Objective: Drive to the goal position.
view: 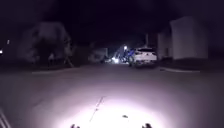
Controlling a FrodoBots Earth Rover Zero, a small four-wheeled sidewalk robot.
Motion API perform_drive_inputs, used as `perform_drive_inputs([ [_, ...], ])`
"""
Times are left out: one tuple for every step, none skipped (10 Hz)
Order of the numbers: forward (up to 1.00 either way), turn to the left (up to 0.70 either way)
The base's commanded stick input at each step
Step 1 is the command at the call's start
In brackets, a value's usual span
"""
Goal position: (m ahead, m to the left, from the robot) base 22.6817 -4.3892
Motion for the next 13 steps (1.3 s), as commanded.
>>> perform_drive_inputs([
  [0.70, 0.00],
  [0.70, 0.00],
  [0.70, -0.02],
  [0.70, -0.18],
  [0.70, -0.35],
  [0.70, -0.35],
  [0.70, -0.35],
  [0.70, -0.25],
  [0.70, -0.06],
  [0.70, 0.00],
  [0.70, 0.00],
  [0.70, 0.00],
  [0.70, 0.00],
])
